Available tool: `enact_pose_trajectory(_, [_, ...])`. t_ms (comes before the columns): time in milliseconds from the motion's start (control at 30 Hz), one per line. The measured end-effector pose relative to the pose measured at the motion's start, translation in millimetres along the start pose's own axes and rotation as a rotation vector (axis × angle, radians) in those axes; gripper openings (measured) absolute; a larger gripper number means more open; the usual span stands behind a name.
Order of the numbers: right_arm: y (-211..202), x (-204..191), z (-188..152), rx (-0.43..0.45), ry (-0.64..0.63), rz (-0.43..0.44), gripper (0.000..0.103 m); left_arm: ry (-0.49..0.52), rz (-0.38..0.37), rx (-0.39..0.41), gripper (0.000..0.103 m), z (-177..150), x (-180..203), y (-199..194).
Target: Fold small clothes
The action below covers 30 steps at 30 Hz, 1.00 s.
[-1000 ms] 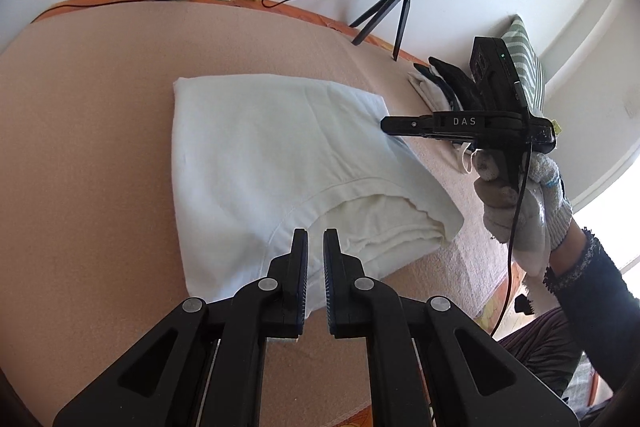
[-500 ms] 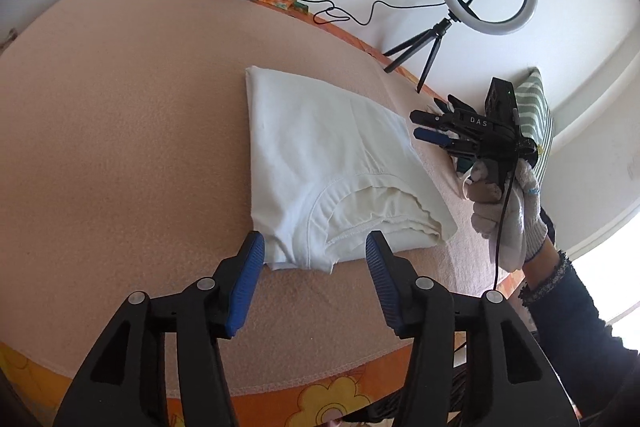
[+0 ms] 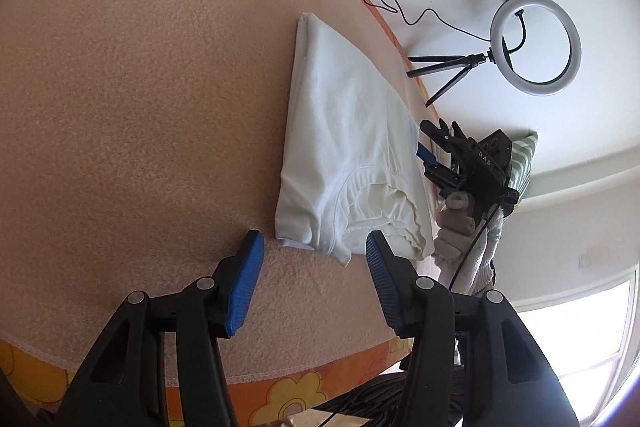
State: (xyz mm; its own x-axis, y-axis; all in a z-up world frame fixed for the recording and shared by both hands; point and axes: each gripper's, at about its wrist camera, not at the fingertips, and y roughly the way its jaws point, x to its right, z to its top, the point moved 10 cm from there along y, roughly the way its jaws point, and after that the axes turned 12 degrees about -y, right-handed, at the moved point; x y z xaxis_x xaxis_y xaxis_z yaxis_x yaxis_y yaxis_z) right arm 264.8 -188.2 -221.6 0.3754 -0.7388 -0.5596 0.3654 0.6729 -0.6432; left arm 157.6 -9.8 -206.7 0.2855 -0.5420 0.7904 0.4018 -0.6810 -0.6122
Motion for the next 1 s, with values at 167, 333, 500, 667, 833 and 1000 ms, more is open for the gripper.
enact_pose_trajectory(167, [7.0, -6.0, 2.4, -0.001, -0.024, 0.030, 0.053, 0.003, -0.025, -0.016, 0.052, 4.5, 6.4, 7.4])
enact_pose_trajectory(333, [12.4, -11.8, 2.7, 0.014, -0.001, 0.082, 0.053, 0.008, -0.046, -0.023, 0.054, 4.5, 9.3, 9.8])
enact_pose_trajectory(500, [15.4, -17.4, 1.9, 0.021, 0.011, 0.102, 0.053, 0.058, -0.014, -0.010, 0.051, 4.6, 14.5, 13.6])
enact_pose_trajectory(667, [17.3, -19.3, 1.1, 0.018, 0.005, 0.087, 0.047, 0.094, 0.048, 0.004, 0.022, 9.3, 12.1, 21.9])
enact_pose_trajectory(833, [21.9, -20.2, -2.7, -0.009, -0.015, 0.044, 0.027, 0.180, 0.110, 0.029, 0.016, 10.2, 16.6, 26.4])
enact_pose_trajectory(1000, [18.1, -26.1, 0.9, -0.011, -0.059, -0.014, 0.011, 0.254, 0.134, 0.059, 0.014, 10.7, 22.1, 22.8])
